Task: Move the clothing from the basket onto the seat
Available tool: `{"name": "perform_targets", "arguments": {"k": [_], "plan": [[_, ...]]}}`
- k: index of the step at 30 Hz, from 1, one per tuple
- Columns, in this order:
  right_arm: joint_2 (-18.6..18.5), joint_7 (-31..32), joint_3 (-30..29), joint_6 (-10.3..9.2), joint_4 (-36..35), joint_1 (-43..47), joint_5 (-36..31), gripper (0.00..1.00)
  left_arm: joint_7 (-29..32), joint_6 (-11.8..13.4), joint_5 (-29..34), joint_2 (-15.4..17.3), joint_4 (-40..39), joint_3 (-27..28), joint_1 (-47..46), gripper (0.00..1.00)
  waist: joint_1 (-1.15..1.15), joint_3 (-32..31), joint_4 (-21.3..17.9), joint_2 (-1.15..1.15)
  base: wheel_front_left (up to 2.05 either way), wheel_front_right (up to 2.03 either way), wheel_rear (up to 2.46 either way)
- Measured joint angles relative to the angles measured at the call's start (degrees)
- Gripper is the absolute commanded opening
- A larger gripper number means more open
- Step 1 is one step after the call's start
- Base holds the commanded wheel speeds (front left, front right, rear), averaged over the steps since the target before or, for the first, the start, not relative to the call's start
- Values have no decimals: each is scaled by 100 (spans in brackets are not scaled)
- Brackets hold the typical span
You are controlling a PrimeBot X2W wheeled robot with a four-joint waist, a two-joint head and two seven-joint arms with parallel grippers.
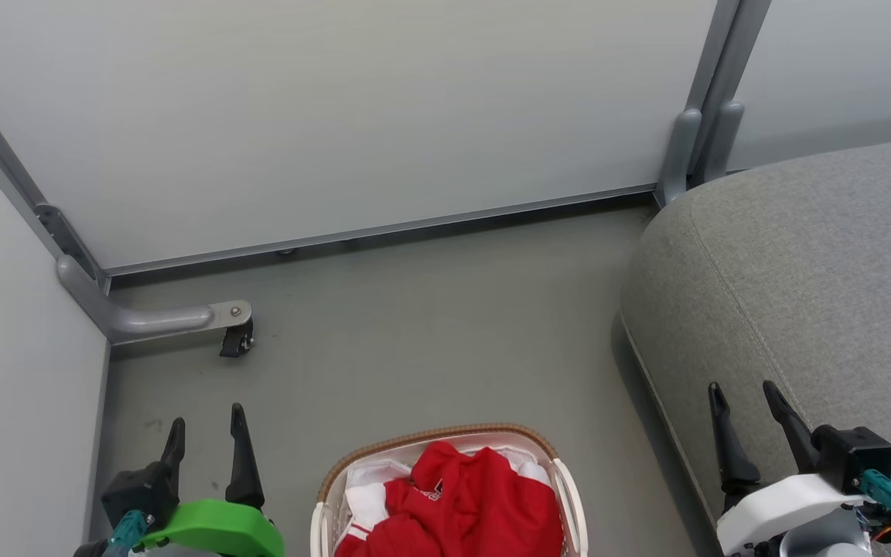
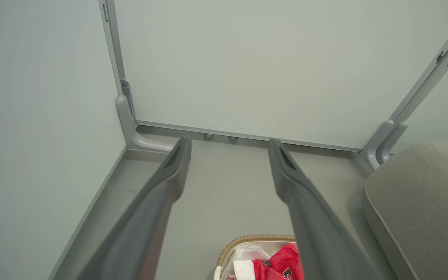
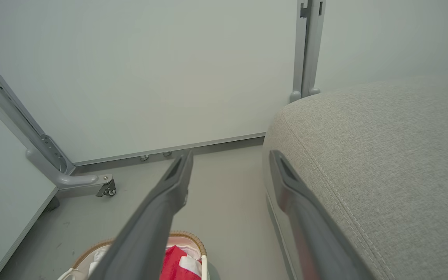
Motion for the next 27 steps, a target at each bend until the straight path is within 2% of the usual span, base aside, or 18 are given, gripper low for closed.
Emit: {"name": "perform_targets", "arguments": {"k": [20,27], "plan": [[-9,-205,46,1,0,0,-821,100,-211,51,684,9,224,-115,-26,100,0,30,-3,0,0,0,0],[-10,-205,56,1,7,0,-821,100,-211,48,693,9,274,-132,-51,100,0,39,-4,0,0,0,0]]}}
